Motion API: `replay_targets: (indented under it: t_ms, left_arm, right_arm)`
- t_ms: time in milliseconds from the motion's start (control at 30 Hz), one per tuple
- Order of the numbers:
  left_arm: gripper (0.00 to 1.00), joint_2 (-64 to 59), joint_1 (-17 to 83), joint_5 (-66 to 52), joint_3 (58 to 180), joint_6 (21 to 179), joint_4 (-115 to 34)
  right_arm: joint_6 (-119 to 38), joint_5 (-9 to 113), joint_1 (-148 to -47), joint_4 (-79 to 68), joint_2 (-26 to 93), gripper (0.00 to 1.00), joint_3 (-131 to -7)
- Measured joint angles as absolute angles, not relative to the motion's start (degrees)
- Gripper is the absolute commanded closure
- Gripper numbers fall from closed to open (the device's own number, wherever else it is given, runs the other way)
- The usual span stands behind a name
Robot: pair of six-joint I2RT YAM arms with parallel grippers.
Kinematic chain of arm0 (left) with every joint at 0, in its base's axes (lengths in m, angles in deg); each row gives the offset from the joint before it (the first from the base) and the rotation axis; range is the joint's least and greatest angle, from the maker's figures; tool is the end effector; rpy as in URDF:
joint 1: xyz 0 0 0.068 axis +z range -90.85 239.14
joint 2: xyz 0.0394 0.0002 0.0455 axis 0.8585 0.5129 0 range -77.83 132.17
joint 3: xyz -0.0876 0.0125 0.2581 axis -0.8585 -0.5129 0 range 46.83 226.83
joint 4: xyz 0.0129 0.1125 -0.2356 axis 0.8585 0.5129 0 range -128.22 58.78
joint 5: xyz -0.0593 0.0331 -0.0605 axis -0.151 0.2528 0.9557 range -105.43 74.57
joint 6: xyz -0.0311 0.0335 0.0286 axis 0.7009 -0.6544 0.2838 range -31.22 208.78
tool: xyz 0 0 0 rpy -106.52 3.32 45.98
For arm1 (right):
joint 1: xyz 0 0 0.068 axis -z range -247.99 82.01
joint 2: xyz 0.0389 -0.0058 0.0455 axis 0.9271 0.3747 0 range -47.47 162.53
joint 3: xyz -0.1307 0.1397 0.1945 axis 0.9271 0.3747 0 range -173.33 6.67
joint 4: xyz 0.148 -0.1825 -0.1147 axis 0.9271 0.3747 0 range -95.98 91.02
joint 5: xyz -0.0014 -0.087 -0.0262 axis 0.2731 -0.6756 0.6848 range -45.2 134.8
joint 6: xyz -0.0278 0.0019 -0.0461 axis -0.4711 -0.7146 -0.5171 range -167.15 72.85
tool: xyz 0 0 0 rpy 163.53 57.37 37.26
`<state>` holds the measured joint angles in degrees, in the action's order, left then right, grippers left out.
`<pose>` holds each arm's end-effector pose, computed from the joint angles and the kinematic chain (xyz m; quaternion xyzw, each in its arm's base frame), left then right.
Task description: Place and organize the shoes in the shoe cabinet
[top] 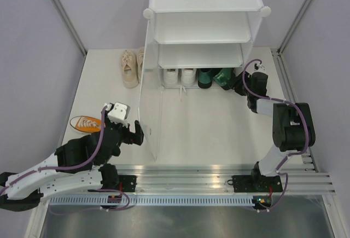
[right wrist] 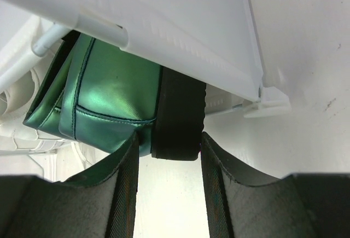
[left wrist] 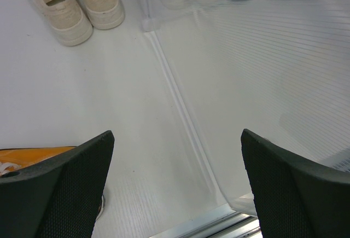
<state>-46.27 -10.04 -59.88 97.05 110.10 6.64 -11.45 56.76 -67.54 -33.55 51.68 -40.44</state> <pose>0.0578 -0.0820 0.3430 0.1360 0.7994 -0.1214 0.5724 0.3589 0.0045 0.1728 0.2059 0.8125 0.2465 0.4865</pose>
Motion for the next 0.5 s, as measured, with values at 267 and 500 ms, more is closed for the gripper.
replay_targets:
  t_ms: [267, 500]
  left_arm:
    - [0.0, -45.82, -9.91, -59.83, 97.05, 110.08, 6.64]
    - [0.0, -45.6, -9.69, -59.81, 97.05, 110.08, 6.64]
  right_arm:
    - [-14.24, 55.87, -67.61, -28.37, 51.47, 0.99, -43.37]
    - [-17.35, 54.79, -67.63, -24.35, 51.49, 0.99, -45.8]
